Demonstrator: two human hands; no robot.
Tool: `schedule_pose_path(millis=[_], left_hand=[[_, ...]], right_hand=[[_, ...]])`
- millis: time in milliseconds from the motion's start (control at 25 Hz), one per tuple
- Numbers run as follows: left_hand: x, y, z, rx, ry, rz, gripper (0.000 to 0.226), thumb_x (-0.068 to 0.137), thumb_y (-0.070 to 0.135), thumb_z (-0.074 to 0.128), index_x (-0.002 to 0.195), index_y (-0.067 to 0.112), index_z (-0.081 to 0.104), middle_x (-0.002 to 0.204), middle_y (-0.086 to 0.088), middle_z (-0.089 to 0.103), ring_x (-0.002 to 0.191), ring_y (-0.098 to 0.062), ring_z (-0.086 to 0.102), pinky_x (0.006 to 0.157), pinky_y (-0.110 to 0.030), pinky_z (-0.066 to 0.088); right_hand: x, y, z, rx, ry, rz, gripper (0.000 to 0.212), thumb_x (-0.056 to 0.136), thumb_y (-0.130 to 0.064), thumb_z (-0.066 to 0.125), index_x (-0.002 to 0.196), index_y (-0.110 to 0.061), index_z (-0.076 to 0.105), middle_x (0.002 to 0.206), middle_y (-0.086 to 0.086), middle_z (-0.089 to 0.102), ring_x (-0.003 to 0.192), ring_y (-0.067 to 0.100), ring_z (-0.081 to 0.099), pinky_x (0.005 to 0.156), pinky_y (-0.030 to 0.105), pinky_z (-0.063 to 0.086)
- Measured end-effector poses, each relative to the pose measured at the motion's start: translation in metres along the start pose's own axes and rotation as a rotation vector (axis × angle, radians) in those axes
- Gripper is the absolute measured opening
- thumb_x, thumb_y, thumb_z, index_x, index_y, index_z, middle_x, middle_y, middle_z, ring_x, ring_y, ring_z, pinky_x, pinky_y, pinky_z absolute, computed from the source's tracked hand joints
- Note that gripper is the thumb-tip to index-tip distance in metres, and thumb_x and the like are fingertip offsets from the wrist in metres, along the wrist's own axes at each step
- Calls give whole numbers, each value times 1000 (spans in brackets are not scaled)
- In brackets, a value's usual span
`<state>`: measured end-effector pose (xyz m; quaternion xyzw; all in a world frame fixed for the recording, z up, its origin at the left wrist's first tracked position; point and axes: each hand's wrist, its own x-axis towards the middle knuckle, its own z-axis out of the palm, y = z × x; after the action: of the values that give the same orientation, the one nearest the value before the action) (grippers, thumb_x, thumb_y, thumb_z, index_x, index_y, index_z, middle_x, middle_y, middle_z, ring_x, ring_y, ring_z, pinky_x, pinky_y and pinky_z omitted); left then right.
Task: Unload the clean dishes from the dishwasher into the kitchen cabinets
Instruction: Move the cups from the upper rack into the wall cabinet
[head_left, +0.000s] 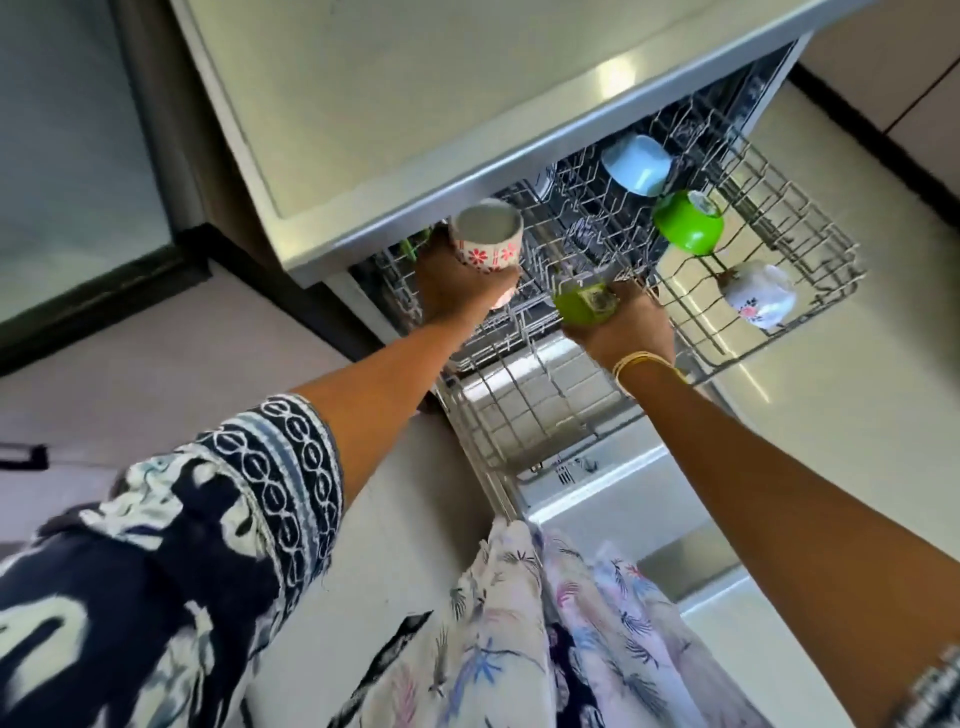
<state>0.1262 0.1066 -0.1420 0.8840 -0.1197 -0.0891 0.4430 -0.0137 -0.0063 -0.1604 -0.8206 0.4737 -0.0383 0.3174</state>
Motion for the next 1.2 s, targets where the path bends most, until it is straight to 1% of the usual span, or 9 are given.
schedule_pose_path(millis=[160,280,400,480,560,680,880,1040,1200], left_hand=[[-58,0,-46,15,-81,-7,74,54,35,89,118,12,59,111,-3,69,98,-14,64,80,-18,54],[-92,-9,-87,-16,-157,15,74,56,35,88,119,9,58,111,-4,69,97,-9,61,71,-5,46],[-108,-18,-137,-59,-224,-5,92,46,51,83,126,15,53,117,-1,67,107,-16,63,90,-28,53],[-119,-22,-176,-66,-246,-1,90,48,44,85,127,15,52,118,-1,66,106,-15,62,92,-37,53],[-131,-27,-220,-80,-236,1,81,56,30,88,128,14,53,118,-2,65,103,-14,60,90,-33,52],[-151,-30,-292,-93,-173,16,74,61,27,87,127,16,55,117,-2,65,101,-13,59,85,-27,51],[-175,-9,-430,-142,11,67,60,62,29,86,114,15,62,108,-2,70,95,-15,67,84,-33,58],[-169,48,-538,-154,173,168,53,59,34,84,107,20,67,100,0,73,91,-13,70,85,-39,58],[-155,123,-635,-157,344,285,50,67,33,83,113,18,66,107,-1,71,93,-14,67,86,-36,56]], right_hand=[[-49,-11,-24,-51,-40,-68,73,67,-63,68,118,-11,58,108,17,67,104,36,61,85,41,52],[-83,-28,-38,-92,-66,-167,73,65,-52,74,122,-10,56,108,16,67,102,34,62,85,39,52],[-115,-55,-44,-44,-37,-211,67,67,-41,78,121,-8,57,105,15,68,98,32,63,86,41,52],[-137,-78,-46,-41,-52,-247,65,67,-43,77,118,-8,58,105,14,68,97,32,63,87,42,52],[-165,-105,-45,-21,-69,-270,68,64,-46,77,118,-10,59,106,13,69,100,32,63,89,42,52],[-208,-155,-46,42,-76,-309,72,65,-46,79,124,-12,56,114,11,67,107,30,62,94,41,50],[-284,-265,-63,192,-59,-500,70,64,-42,82,122,-12,58,114,10,67,105,27,63,90,33,50],[-325,-364,-115,270,-27,-701,63,67,-36,83,121,-12,60,118,8,66,108,23,61,85,19,40],[-348,-463,-188,359,-19,-854,61,67,-30,84,122,-15,61,121,4,65,110,18,60,85,16,38]])
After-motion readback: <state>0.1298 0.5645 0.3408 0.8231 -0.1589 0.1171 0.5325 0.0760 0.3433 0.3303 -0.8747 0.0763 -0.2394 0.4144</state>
